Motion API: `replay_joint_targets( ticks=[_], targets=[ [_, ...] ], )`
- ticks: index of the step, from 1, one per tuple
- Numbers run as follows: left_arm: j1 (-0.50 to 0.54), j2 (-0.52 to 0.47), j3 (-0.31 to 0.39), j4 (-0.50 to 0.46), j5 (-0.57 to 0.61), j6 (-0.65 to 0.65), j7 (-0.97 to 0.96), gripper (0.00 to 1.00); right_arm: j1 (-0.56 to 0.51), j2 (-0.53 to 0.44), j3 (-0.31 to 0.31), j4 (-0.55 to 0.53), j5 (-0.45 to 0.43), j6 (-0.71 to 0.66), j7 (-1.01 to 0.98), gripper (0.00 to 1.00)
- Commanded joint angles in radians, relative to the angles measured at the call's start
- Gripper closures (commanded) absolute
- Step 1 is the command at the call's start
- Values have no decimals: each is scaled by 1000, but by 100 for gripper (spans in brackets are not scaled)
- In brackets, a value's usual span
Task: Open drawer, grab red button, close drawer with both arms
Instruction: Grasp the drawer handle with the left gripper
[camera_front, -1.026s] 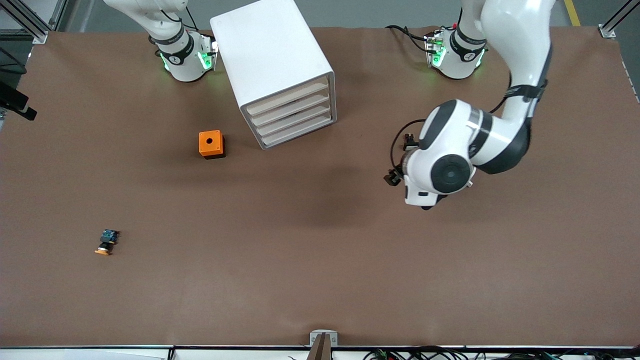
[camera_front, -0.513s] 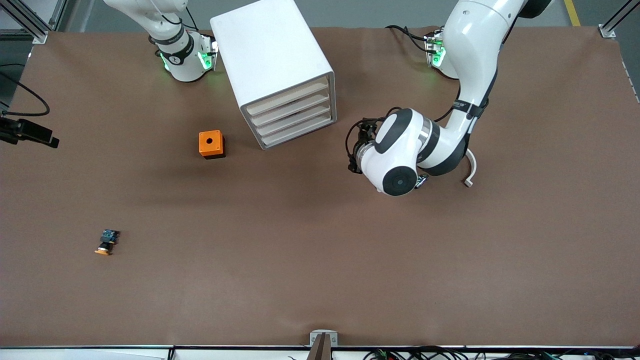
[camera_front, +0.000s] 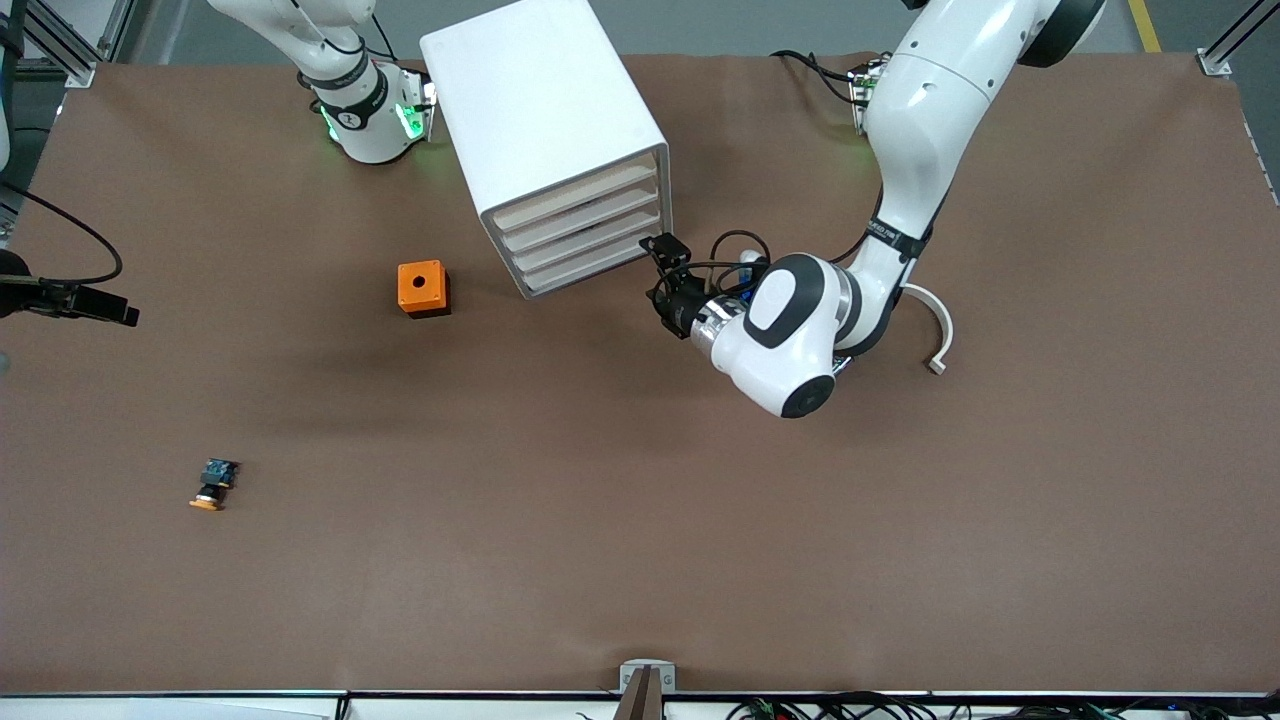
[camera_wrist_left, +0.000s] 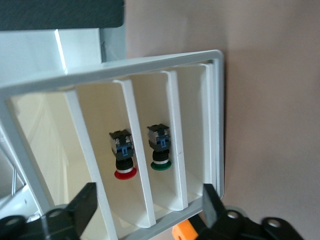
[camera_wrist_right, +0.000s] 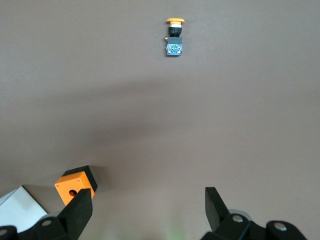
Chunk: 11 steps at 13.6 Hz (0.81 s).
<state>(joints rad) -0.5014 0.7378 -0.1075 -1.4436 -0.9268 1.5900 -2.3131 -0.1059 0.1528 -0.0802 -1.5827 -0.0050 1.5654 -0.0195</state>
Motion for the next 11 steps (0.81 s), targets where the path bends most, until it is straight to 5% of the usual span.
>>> replay_joint_targets(
  ticks=[1, 11],
  targets=[
    [-45, 38, 3, 20, -30, -7, -89, 22, 35, 2, 11, 21, 7, -21, 151, 0],
    [-170, 94, 0, 19, -70, -27, -123, 48, 328, -10, 11, -55, 48, 53, 797, 0]
  ],
)
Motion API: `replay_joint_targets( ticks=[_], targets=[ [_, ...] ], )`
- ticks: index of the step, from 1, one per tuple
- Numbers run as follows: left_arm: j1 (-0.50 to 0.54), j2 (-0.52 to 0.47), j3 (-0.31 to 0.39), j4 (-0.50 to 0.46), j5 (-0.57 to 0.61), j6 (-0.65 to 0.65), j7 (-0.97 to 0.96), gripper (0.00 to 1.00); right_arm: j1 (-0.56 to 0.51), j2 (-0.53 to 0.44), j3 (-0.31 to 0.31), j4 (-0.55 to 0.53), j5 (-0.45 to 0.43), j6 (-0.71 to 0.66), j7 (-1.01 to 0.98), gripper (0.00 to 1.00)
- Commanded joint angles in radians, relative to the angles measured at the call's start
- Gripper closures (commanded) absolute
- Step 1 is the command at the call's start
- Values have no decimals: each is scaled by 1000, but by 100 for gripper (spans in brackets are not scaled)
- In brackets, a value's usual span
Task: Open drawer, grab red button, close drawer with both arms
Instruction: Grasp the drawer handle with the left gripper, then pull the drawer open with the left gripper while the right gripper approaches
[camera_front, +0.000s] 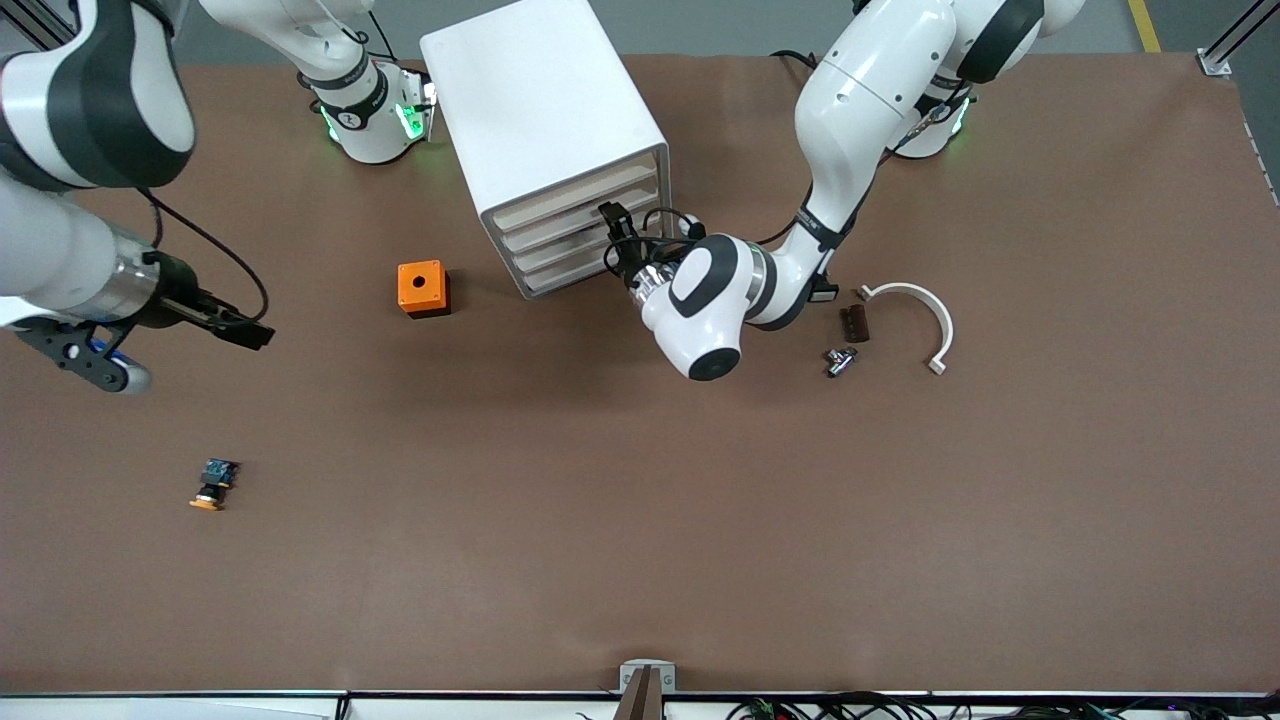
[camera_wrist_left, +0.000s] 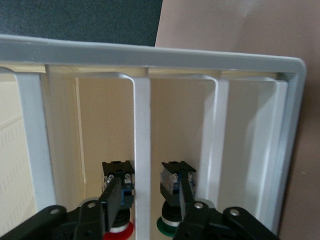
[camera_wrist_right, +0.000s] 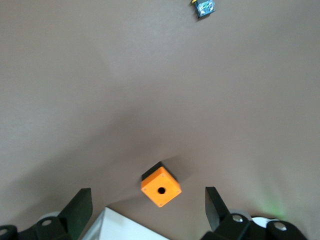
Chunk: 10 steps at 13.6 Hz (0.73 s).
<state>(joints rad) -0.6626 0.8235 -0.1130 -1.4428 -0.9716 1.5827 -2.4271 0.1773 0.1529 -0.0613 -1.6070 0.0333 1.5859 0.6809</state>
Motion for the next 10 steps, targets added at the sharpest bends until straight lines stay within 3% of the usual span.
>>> replay_joint_targets(
  ticks=[1, 6, 10],
  targets=[
    [-20, 8, 7, 16, -24, -21, -4, 58, 75, -10, -8, -50, 10, 57, 150, 0],
    [-22, 20, 7, 19, -18, -21, 0, 98, 223, -3, -8, -99, 10, 173, 426, 0],
    [52, 13, 19, 27, 4, -21, 49, 99, 290, 8, -8, -133, 10, 258, 544, 0]
  ],
)
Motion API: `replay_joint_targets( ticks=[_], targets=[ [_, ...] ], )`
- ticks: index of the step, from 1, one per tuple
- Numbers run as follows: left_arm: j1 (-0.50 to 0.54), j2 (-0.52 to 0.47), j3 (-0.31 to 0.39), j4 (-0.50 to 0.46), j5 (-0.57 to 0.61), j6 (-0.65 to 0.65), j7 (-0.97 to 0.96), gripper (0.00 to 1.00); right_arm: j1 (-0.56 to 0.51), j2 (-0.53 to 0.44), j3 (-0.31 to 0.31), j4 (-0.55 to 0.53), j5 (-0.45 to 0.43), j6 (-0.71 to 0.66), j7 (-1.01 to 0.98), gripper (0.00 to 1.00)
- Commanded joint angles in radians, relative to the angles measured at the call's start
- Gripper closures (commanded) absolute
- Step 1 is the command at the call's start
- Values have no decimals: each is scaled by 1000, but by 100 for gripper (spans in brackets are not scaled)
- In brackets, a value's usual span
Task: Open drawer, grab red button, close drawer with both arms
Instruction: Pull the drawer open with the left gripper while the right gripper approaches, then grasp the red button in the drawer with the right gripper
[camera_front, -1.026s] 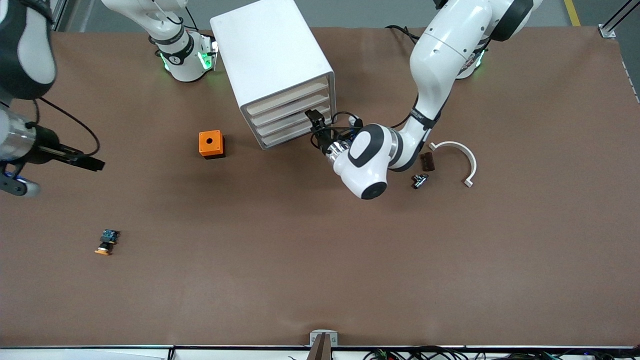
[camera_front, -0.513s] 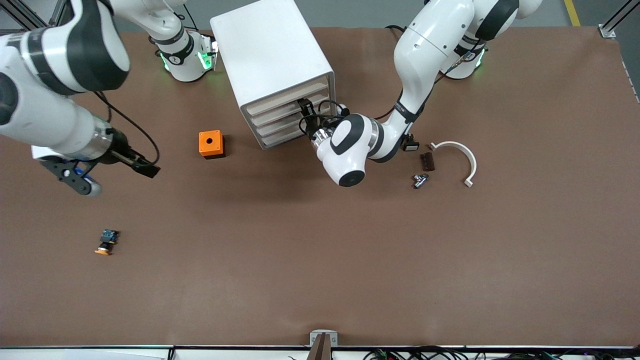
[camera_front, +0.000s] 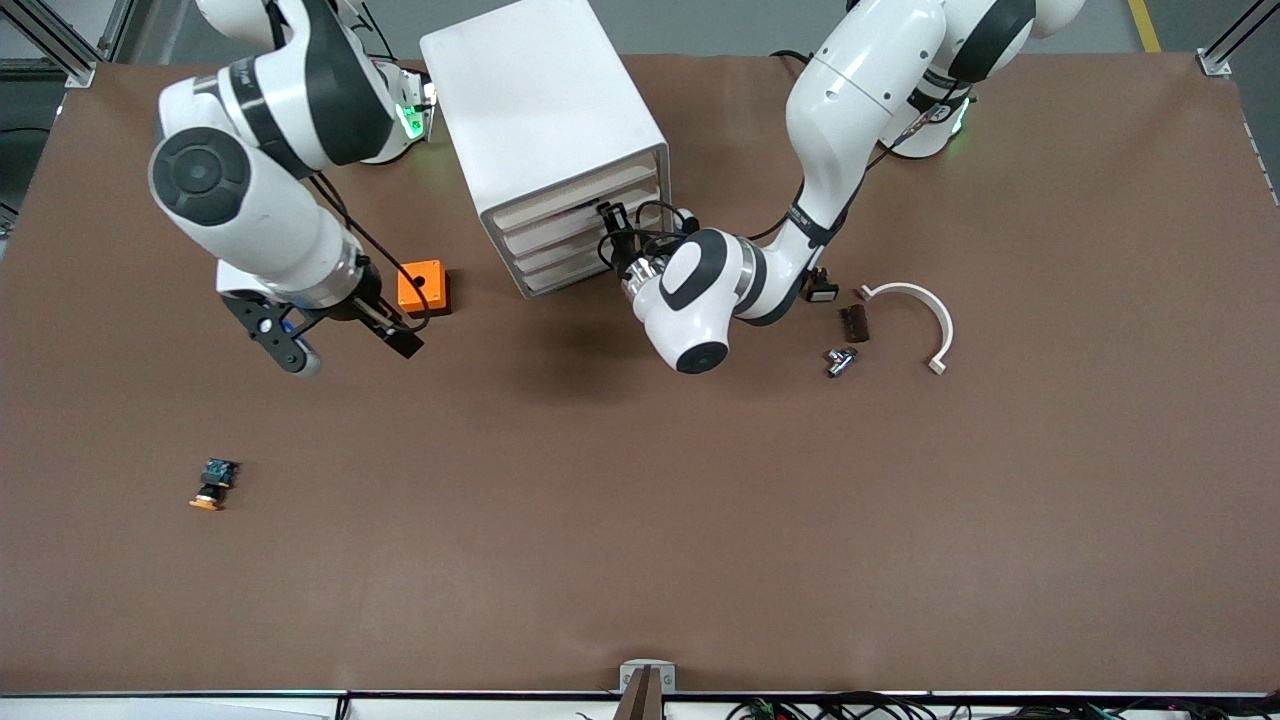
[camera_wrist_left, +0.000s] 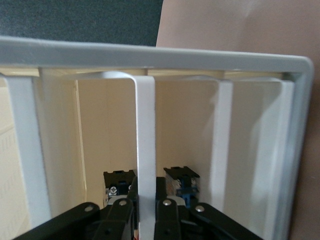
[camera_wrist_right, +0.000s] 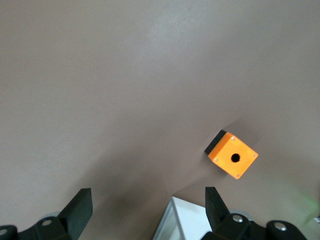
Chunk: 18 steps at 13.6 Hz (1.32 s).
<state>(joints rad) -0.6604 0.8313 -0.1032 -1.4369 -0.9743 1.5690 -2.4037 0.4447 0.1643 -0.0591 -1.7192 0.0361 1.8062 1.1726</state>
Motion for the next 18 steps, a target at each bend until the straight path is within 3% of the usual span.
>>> replay_joint_targets(
  ticks=[1, 8, 9, 10, 12, 14, 18],
  targets=[
    [79, 5, 8, 33, 12, -7, 41, 99, 40, 9, -10, -20, 7, 50, 80, 0],
    [208, 15, 10, 98, 11, 20, 197, 93, 163, 53, -10, -13, 7, 148, 306, 0],
    [208, 14, 10, 98, 11, 32, 211, 86, 186, 60, -10, -11, 7, 154, 335, 0],
    [212, 12, 10, 98, 8, 34, 212, 68, 206, 67, -10, -11, 7, 169, 369, 0],
    [222, 6, 10, 98, 3, 32, 206, 15, 247, 87, -10, -10, 2, 186, 424, 0],
    [231, 2, 10, 98, 6, 31, 209, 3, 276, 106, -11, -8, -2, 205, 470, 0],
    [245, -21, 54, 144, 22, 31, 346, 1, 334, 142, -11, -8, -7, 248, 538, 0]
  ],
)
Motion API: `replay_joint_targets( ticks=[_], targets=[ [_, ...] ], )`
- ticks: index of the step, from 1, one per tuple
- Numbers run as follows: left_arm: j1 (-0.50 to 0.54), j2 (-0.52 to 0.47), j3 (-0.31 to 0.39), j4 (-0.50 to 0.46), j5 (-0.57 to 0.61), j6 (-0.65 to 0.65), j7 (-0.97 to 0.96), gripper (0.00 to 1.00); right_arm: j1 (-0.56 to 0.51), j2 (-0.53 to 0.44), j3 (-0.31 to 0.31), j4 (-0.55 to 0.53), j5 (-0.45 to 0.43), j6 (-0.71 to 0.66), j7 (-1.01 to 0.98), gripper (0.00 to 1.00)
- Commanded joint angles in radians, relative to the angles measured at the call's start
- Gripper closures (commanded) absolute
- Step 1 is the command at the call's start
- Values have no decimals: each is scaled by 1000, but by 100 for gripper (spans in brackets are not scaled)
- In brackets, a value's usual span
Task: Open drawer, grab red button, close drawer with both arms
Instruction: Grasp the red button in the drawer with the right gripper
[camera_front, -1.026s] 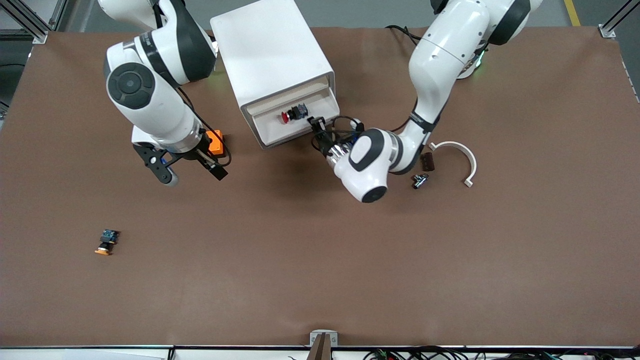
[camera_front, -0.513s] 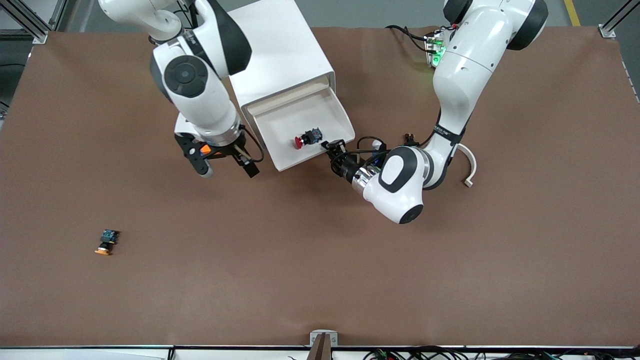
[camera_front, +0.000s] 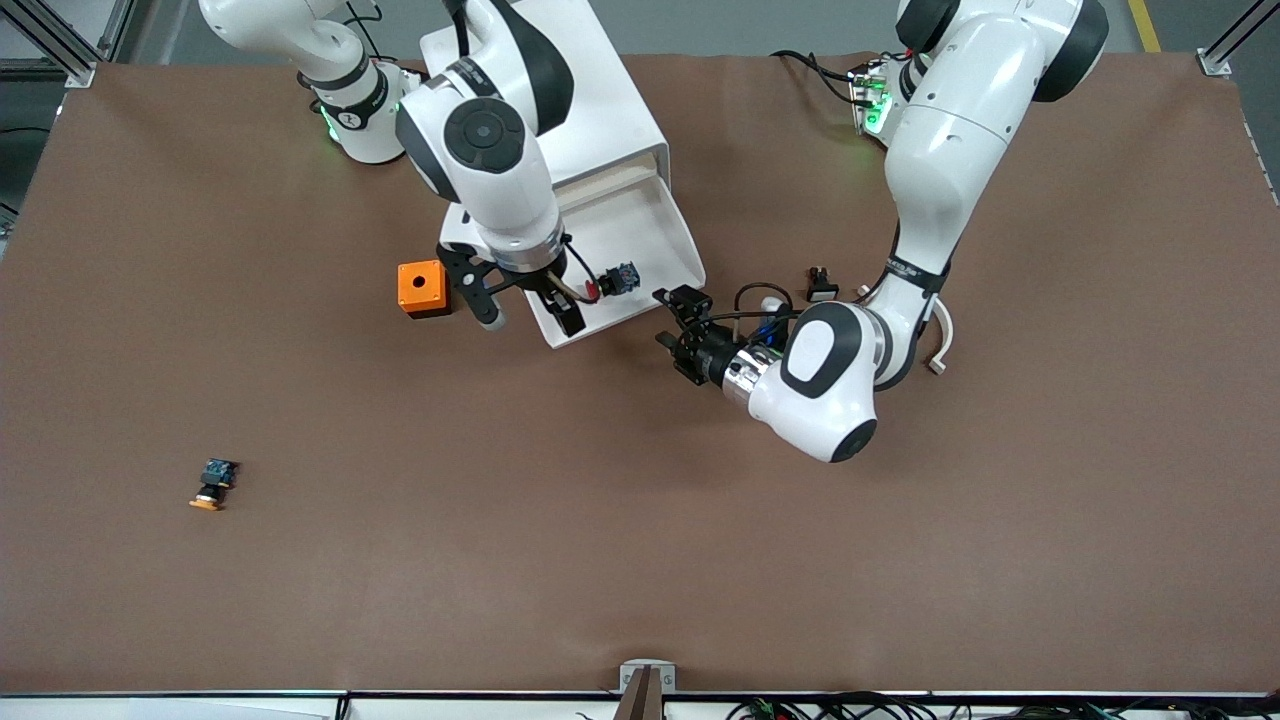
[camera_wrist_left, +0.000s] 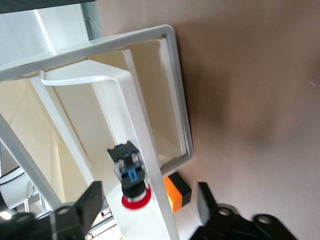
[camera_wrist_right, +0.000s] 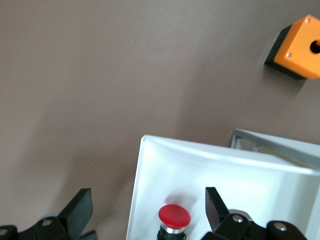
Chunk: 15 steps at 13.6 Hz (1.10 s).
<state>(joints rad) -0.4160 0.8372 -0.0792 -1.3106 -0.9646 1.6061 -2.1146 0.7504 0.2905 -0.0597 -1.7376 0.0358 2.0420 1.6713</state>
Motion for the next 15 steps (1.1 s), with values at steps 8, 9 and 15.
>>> replay_joint_targets(
  ticks=[8, 9, 15],
  targets=[
    [2, -122, 111, 51, 287, 6, 258, 1, 125, 88, -11, 10, -10, 62, 129, 0],
    [3, -153, 128, 50, 338, 6, 304, 1, 133, 101, -11, 10, -8, 72, 133, 0],
    [5, -247, 231, 50, 409, 0, 698, 1, 159, 133, -9, 12, -2, 69, 131, 8]
  ],
)
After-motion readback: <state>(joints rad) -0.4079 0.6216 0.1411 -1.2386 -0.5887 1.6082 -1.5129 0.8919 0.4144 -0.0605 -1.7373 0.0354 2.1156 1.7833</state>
